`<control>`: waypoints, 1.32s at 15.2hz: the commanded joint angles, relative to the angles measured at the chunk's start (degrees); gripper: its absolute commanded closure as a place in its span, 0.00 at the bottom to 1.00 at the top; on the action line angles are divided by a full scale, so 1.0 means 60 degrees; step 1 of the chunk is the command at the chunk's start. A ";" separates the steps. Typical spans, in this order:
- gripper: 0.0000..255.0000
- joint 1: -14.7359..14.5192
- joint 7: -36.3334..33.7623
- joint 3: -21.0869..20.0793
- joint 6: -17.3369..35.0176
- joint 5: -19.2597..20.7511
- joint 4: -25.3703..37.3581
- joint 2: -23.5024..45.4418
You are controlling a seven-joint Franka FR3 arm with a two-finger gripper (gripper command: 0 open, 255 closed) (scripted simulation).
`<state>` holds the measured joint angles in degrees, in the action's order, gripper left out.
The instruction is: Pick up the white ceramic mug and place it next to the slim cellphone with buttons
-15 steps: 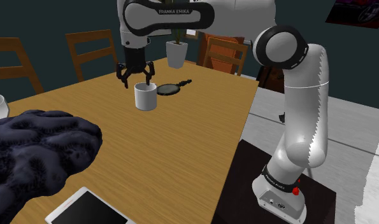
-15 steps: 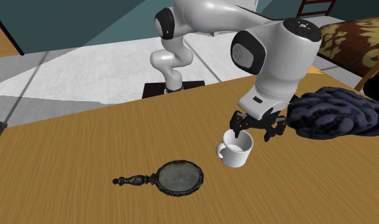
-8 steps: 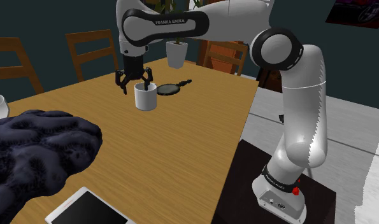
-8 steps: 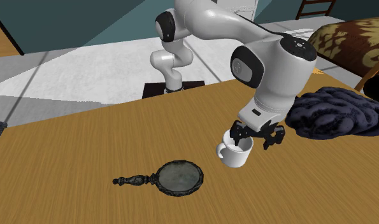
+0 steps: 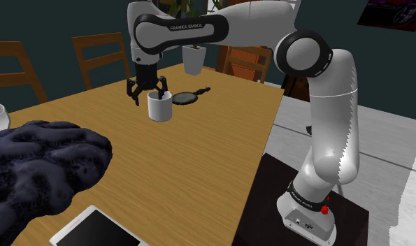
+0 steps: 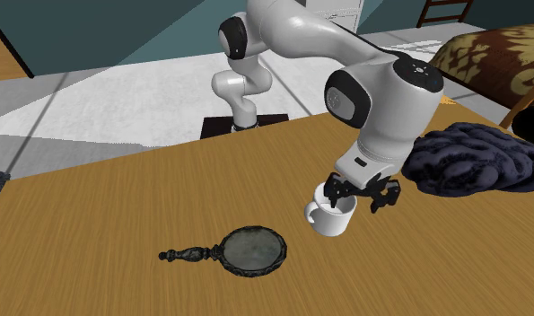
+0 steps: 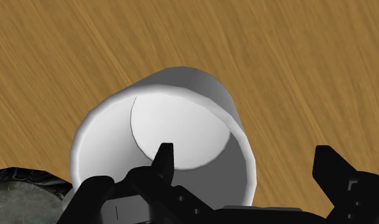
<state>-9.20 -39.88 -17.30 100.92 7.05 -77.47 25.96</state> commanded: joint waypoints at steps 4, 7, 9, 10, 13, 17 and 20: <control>1.00 0.0000 0.0000 0.0000 0.0000 0.0000 0.0000 0.0000; 1.00 0.0000 0.0000 0.0000 0.0000 0.0000 0.0000 0.0000; 1.00 0.0000 0.0000 0.0000 0.0000 0.0000 0.0001 0.0001; 1.00 0.0000 0.0000 0.0000 0.0000 0.0000 0.0001 0.0001; 1.00 -0.0018 0.0008 -0.0006 -0.0254 -0.0005 0.0253 -0.0003; 1.00 -0.0069 0.0020 -0.0013 -0.0790 0.0000 0.0832 0.0038; 1.00 -0.0117 0.0027 -0.0017 -0.1211 0.0012 0.1317 0.0100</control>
<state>-9.80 -39.73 -17.38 94.48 7.10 -70.50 26.46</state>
